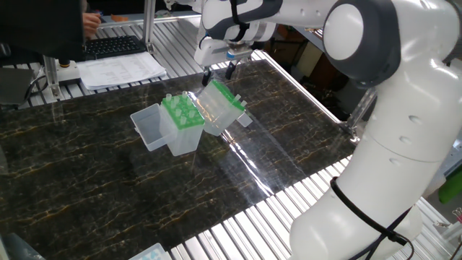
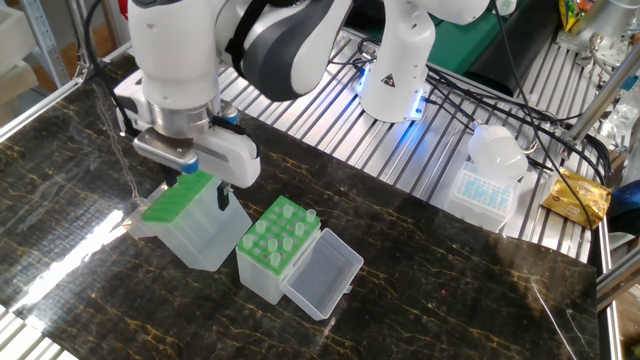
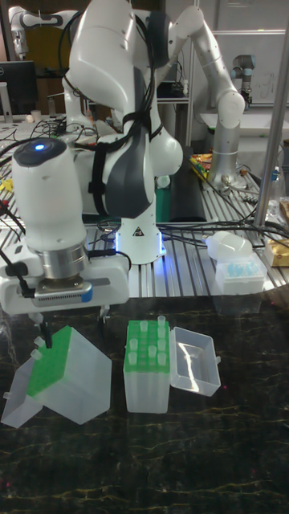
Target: Transfer all large pipette tips from one holder to another
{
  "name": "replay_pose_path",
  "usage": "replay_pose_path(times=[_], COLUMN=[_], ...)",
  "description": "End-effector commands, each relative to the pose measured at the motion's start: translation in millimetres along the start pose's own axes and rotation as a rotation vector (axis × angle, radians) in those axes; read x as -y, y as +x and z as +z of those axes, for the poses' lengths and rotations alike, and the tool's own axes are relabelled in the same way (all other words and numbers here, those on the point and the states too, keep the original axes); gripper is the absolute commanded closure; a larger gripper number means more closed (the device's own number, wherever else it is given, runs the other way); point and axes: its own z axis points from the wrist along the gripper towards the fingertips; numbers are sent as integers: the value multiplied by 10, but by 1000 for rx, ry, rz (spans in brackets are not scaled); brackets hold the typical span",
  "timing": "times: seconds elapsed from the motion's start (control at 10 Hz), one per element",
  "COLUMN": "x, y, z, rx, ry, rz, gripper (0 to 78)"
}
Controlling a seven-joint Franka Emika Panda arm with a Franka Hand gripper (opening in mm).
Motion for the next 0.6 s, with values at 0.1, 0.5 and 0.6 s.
replay_pose_path(times=[0.1,0.5,0.6], x=[2,51,49], y=[-25,-34,-34], z=[93,194,209], rx=[12,17,19], ry=[-31,-28,-32], rz=[0,-15,-12], gripper=[1,1,1])
